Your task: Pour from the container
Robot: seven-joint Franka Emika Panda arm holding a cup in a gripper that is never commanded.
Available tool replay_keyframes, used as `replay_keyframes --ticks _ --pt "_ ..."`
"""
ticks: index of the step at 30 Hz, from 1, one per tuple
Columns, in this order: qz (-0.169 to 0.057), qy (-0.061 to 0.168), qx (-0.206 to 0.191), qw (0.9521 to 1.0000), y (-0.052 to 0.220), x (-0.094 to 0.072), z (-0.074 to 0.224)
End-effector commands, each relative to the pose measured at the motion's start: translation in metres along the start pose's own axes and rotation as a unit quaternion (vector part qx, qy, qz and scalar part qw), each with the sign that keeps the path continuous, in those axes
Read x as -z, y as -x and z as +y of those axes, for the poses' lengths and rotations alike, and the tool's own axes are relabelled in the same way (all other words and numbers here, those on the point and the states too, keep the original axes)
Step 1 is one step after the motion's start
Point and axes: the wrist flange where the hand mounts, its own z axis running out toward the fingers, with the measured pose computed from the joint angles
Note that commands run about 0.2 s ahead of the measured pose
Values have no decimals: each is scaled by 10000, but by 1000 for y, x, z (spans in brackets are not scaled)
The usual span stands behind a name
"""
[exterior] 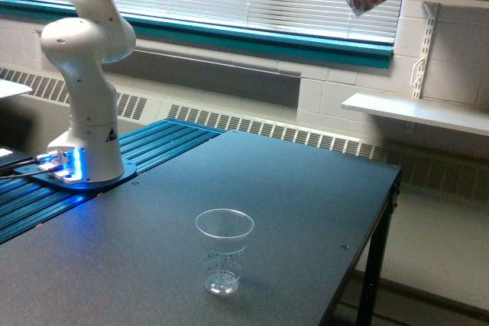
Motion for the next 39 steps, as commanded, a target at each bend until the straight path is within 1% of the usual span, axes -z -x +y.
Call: replay_keyframes --ticks 1,3,6,10,15,17,19,22,25,33,39 --pt "60 -172 103 9998 18 22 -30" --pt "99 -77 141 9998 19 23 -29" --pt "75 73 166 9998 21 24 -23" --pt "-23 152 51 9999 19 26 -11" --pt "-177 335 -220 9990 11 30 12" --pt "-180 410 -403 9982 8 32 22" --pt "-161 539 -595 9966 4 31 33" --pt "-160 735 -871 9934 -1 30 50" --pt "-186 981 -1092 9890 -6 28 67" --pt "-200 1575 -1416 9771 -10 16 105" --pt "-225 1875 -1714 9669 -11 9 129"
